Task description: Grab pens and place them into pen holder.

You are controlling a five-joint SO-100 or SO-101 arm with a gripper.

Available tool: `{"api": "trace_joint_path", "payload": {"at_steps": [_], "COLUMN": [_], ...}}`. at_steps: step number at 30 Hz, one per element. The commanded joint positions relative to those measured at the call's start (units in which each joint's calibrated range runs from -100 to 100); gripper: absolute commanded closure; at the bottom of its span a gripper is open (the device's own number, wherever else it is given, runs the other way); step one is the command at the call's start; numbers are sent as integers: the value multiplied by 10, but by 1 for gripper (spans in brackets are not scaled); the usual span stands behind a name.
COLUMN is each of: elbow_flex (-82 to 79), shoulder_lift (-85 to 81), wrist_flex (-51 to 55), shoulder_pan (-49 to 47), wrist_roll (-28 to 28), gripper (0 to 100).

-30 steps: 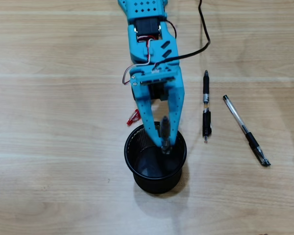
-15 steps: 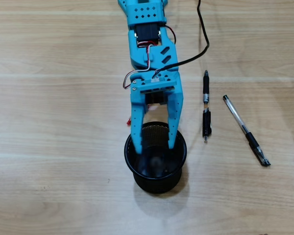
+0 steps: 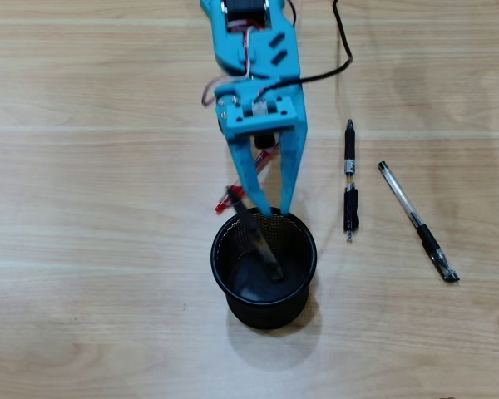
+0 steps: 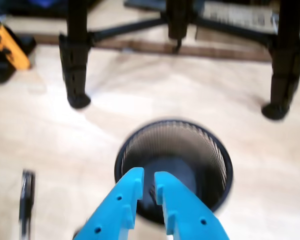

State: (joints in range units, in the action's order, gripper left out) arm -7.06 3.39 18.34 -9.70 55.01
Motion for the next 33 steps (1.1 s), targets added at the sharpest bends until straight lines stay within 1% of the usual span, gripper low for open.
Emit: {"api": "trace_joint_path", "payload": {"at_steps": [1, 7, 10, 15, 18, 22, 33], "elbow_flex": [6, 6, 6, 3, 1, 1, 6], "shoulder_lift": [-104, -159, -171, -165, -162, -135, -2], "wrist_flex": [191, 387, 456, 537, 560, 558, 551], "shoulder_pan": [10, 8, 3, -13, -21, -21, -13], "wrist_roll": [-10, -8, -6, 52, 69, 85, 90], "gripper": [98, 98, 98, 98, 98, 98, 97]}}
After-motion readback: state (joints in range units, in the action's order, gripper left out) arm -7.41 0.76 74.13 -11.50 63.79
